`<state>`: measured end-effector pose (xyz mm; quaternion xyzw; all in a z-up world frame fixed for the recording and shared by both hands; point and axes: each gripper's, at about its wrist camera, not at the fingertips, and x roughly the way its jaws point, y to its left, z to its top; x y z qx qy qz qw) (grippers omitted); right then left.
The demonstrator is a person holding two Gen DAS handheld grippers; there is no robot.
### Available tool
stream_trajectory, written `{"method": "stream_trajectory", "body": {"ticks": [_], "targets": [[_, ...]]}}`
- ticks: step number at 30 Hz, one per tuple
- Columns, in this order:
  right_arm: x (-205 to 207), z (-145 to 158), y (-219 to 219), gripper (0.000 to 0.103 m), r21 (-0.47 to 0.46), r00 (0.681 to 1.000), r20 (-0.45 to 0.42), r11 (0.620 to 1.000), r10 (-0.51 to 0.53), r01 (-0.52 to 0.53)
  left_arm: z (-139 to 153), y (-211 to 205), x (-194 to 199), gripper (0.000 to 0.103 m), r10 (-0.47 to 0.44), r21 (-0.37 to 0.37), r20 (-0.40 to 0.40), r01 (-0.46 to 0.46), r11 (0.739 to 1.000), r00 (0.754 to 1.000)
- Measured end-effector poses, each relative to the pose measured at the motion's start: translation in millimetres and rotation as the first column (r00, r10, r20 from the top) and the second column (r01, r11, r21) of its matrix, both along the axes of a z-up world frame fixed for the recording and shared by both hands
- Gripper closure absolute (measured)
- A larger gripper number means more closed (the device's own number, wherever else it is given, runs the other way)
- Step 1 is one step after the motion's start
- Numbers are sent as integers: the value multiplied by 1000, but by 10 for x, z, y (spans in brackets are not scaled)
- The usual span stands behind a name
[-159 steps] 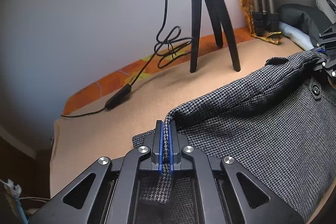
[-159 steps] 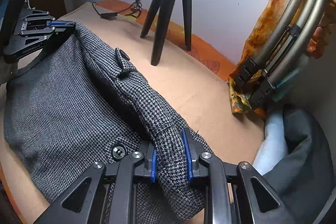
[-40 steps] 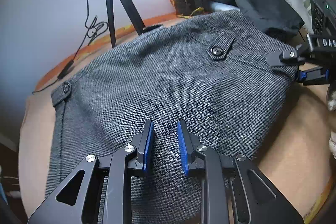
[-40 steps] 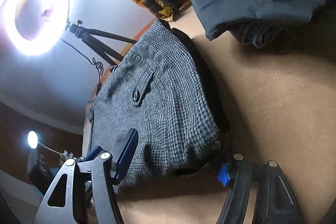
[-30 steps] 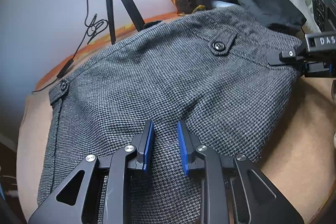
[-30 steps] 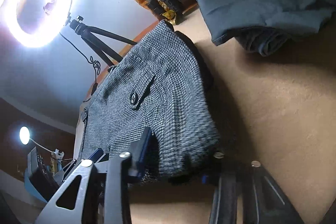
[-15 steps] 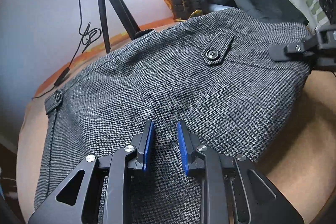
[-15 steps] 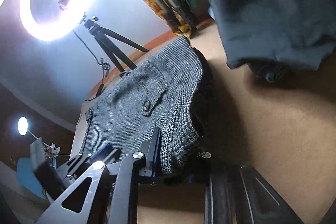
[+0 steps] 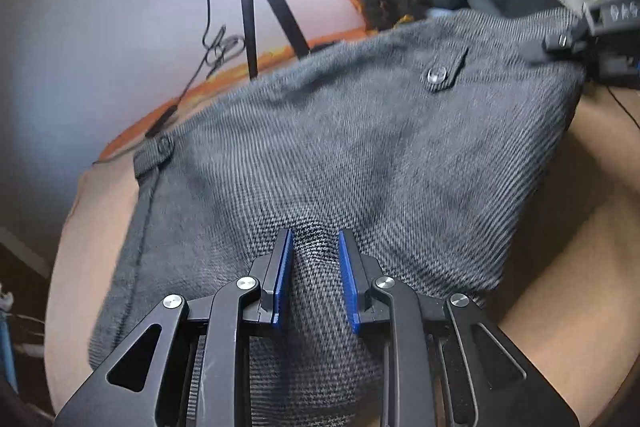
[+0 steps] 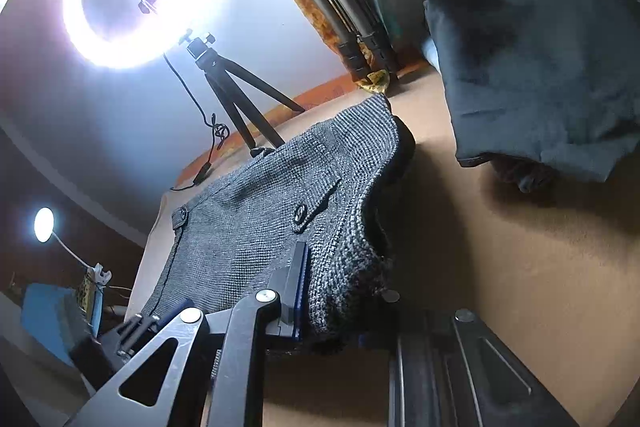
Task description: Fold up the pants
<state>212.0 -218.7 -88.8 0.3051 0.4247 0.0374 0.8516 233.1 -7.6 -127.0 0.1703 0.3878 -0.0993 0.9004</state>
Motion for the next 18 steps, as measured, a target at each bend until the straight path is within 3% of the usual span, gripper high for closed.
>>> {"method": "stream_trajectory", "body": {"ticks": [4,9,13,18], "targets": [[18,113,78,86,-28,999,27,999,21,-20,-25,-7,15,81,-4,-7,4,4,1000,1000],[77,315,212,87,-99,995,62,992,80,-74,182,258,0,81,28,-122,-23,-31,992,999],[145,427,339,87,-176,990,62,978,126,-114,374,691,-89,81,94,-251,-61,-106,962,994],[278,603,595,87,-279,977,54,943,205,-182,586,1258,-260,81,201,-316,-39,-203,927,979]]}}
